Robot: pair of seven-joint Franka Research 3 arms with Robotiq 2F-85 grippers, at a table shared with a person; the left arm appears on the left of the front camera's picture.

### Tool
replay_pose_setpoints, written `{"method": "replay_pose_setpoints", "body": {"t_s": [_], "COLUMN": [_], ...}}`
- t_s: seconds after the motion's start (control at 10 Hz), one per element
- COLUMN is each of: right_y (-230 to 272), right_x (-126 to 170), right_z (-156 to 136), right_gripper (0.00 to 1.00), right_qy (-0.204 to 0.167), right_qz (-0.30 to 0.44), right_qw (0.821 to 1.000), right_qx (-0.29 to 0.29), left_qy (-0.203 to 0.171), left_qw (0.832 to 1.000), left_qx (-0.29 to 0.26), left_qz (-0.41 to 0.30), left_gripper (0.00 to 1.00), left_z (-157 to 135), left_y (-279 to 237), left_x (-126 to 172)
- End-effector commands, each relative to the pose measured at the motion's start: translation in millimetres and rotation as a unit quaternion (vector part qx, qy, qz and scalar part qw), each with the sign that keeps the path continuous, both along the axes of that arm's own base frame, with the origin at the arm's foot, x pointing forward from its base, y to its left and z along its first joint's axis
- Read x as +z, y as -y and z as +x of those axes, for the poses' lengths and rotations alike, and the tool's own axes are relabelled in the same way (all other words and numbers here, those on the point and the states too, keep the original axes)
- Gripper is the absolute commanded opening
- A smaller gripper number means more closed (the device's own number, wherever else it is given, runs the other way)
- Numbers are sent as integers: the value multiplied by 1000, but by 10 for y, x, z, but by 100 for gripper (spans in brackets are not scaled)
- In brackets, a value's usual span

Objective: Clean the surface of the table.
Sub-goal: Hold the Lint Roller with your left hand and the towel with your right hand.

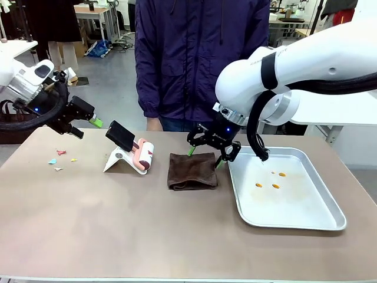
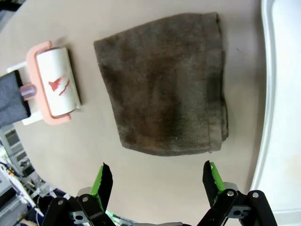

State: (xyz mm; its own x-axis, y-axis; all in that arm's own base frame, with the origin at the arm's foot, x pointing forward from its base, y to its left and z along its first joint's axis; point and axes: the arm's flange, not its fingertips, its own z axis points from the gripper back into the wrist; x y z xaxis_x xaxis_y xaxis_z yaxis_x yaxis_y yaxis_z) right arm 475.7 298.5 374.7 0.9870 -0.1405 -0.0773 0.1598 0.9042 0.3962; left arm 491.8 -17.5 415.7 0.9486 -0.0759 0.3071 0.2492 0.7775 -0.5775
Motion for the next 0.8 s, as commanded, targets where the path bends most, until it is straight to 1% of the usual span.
{"method": "replay_pose_setpoints", "body": {"t_s": [0.0,0.1,0.2,0.3,0.5,0.6,0.7], "right_y": [-46,-95,-138,-141,-160,-201,-252], "right_x": [-43,-108,-175,-204,-258,-288,-296], "right_z": [45,82,108,114,147,155,152], "right_gripper": [100,100,100,100,100,100,100], "right_qy": [9,34,34,43,31,38,45], "right_qz": [-38,-66,-89,-94,-107,-118,-130], "right_qw": [999,997,995,995,994,992,990], "right_qx": [-2,15,16,15,8,17,26], "left_qy": [-35,-43,-54,-57,-56,-53,-55], "left_qw": [998,997,996,995,995,995,996], "left_qx": [7,22,27,24,21,13,16], "left_qz": [-53,-61,-69,-77,-76,-81,-69], "left_gripper": [100,100,100,100,100,100,100], "left_z": [172,245,319,356,434,500,558], "left_y": [-40,-3,67,150,285,325,361], "left_x": [-99,-101,-105,-90,-64,-84,-110]}}
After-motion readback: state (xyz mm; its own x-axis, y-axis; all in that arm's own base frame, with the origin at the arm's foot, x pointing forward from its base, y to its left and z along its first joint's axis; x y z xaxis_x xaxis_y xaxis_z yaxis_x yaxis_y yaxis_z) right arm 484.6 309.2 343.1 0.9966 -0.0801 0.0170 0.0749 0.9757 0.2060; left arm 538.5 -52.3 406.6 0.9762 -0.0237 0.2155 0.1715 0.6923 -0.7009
